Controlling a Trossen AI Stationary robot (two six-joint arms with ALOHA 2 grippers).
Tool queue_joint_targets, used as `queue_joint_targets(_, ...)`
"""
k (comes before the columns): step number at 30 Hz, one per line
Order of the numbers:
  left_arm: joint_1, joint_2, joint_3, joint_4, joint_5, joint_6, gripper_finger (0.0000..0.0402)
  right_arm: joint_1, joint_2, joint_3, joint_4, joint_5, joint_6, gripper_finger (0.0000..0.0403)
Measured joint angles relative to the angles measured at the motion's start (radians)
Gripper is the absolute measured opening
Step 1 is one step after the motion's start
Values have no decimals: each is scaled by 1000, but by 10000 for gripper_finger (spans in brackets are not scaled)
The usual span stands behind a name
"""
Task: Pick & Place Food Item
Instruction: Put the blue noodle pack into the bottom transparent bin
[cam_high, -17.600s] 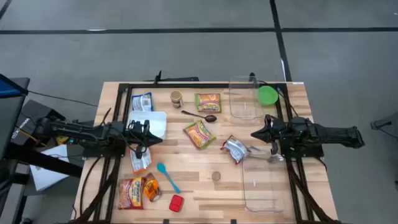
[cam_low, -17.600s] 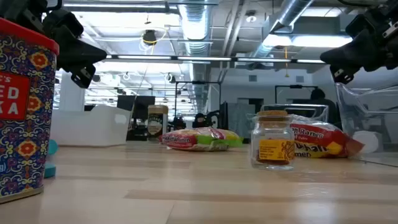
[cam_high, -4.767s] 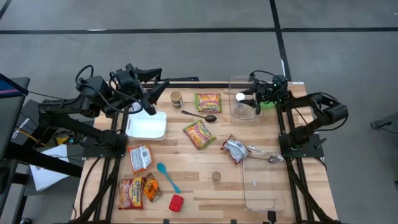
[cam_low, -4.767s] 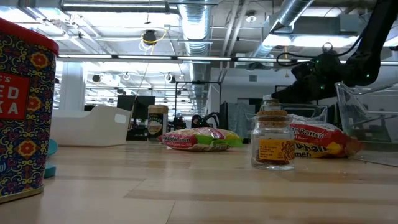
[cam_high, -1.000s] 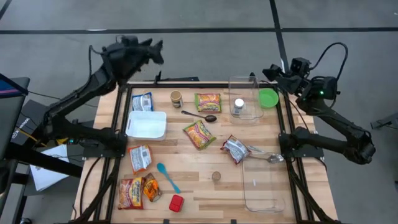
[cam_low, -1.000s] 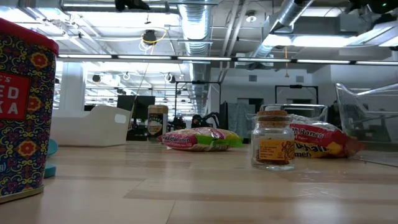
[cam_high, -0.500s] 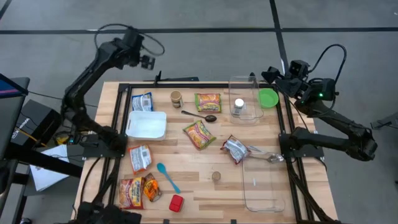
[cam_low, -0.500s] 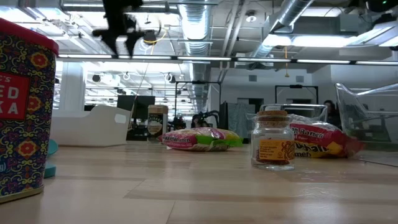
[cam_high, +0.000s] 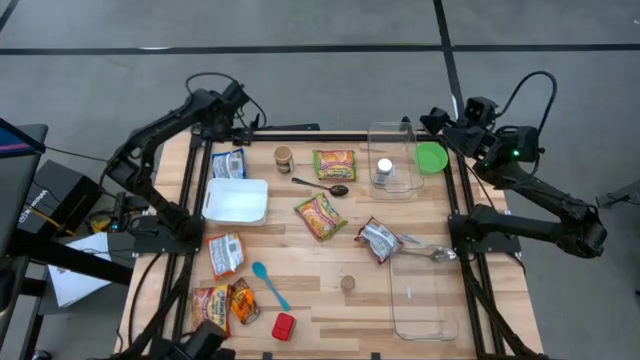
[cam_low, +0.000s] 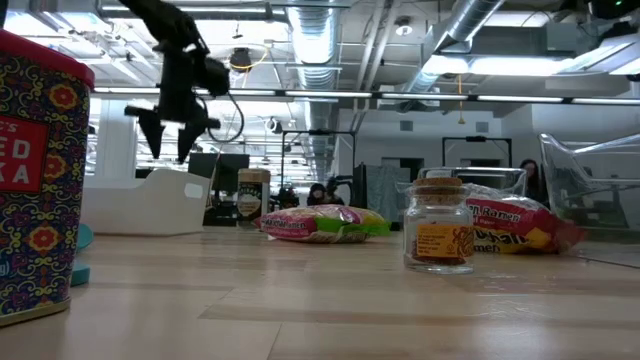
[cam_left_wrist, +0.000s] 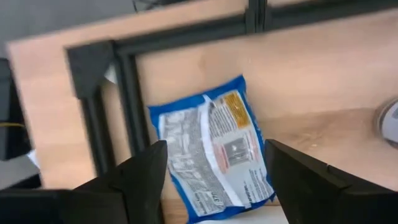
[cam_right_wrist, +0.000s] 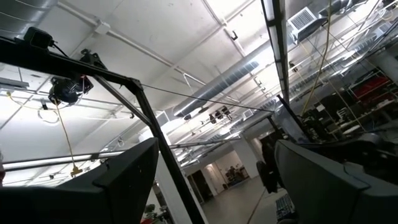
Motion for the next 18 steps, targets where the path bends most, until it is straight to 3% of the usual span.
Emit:
queue_joint_targets(7, 10, 0, -146, 124, 51, -92, 251, 0, 1, 0, -7, -3, 2, 315)
queue_joint_targets(18, 69, 0, -240, 251, 75, -164, 176, 0, 1, 0, -65, -7, 5, 315)
